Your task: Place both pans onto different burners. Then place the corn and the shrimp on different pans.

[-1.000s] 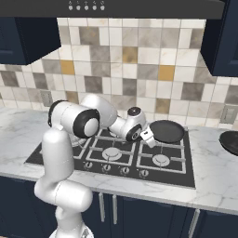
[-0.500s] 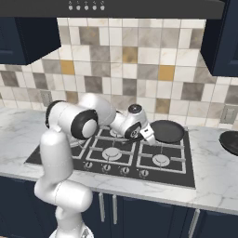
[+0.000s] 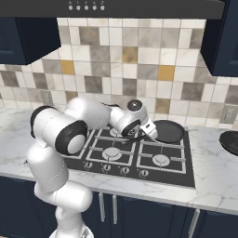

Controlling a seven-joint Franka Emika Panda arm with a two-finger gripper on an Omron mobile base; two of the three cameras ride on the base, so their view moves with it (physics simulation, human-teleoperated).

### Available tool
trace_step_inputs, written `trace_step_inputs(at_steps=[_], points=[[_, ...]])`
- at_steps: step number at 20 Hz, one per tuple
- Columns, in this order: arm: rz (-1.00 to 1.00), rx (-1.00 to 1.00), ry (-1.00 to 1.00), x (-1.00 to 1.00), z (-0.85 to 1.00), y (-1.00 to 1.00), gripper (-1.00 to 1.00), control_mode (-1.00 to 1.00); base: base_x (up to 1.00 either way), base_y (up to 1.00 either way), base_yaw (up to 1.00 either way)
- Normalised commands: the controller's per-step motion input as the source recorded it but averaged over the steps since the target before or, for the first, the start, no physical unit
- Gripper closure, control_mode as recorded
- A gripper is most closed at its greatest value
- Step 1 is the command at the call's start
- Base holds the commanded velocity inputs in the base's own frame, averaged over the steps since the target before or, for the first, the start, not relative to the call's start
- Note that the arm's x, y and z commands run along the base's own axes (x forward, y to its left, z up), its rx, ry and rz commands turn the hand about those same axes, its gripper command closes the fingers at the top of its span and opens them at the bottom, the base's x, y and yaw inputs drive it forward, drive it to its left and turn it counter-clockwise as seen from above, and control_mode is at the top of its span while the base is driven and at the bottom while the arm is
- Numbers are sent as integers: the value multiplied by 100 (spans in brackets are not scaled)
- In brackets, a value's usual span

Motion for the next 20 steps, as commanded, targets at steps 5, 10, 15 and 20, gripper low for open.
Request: trace_step_inputs(at_steps=[5, 10, 15, 20], points=[[22, -7, -5, -12, 34, 2, -100, -100, 0, 0, 0], [19, -6, -2, -3, 29, 12, -100, -100, 0, 0, 0], [19, -6, 0, -2, 18, 24, -100, -100, 0, 0, 0], [21, -12, 0, -9, 11, 35, -100, -100, 0, 0, 0]])
